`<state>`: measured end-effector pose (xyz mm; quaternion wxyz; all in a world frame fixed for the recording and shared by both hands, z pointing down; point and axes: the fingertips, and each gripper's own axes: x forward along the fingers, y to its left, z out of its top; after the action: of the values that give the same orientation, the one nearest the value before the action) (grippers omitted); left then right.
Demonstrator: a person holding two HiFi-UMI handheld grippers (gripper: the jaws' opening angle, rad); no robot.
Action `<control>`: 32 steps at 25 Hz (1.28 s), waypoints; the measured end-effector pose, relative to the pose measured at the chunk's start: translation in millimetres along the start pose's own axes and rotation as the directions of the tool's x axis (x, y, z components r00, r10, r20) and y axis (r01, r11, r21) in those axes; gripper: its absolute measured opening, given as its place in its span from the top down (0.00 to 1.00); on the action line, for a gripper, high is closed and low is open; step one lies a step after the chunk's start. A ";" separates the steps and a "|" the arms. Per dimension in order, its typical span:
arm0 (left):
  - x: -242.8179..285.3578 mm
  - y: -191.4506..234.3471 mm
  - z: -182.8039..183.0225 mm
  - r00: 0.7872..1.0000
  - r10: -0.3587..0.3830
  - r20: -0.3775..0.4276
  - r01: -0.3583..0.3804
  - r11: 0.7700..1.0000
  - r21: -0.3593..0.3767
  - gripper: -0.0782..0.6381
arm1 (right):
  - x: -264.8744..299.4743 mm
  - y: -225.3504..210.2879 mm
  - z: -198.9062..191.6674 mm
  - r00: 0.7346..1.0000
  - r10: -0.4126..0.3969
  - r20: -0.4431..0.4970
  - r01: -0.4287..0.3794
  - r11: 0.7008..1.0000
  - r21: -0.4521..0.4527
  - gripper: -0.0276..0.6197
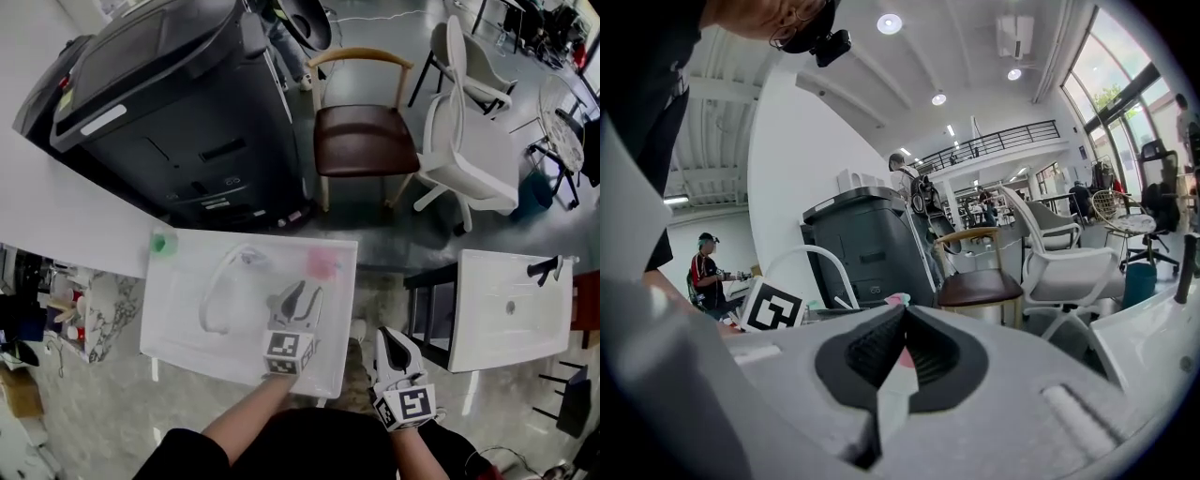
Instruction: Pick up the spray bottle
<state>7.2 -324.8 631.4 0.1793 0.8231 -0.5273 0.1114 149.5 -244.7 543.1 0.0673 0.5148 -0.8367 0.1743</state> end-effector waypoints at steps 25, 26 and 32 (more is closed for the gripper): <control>107.1 27.9 -13.8 0.996 0.039 -0.086 -0.037 0.999 0.022 0.61 | 38.6 -40.9 -18.9 0.989 0.111 -0.095 -0.113 0.994 -0.013 0.96; 106.1 28.4 -13.5 0.996 0.040 -0.085 -0.038 0.999 0.022 0.62 | 38.5 -40.6 -17.3 0.989 0.113 -0.092 -0.115 0.993 -0.020 0.96; 85.1 22.2 -10.8 0.995 0.006 -0.096 -0.004 1.000 0.025 0.63 | 27.8 -50.4 -8.4 0.998 0.025 -0.059 -0.025 1.000 0.007 0.96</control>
<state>22.8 -399.3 676.9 0.1941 0.8176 -0.5186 0.1576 180.7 -285.5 570.3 0.0883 0.4990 -0.8402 0.1930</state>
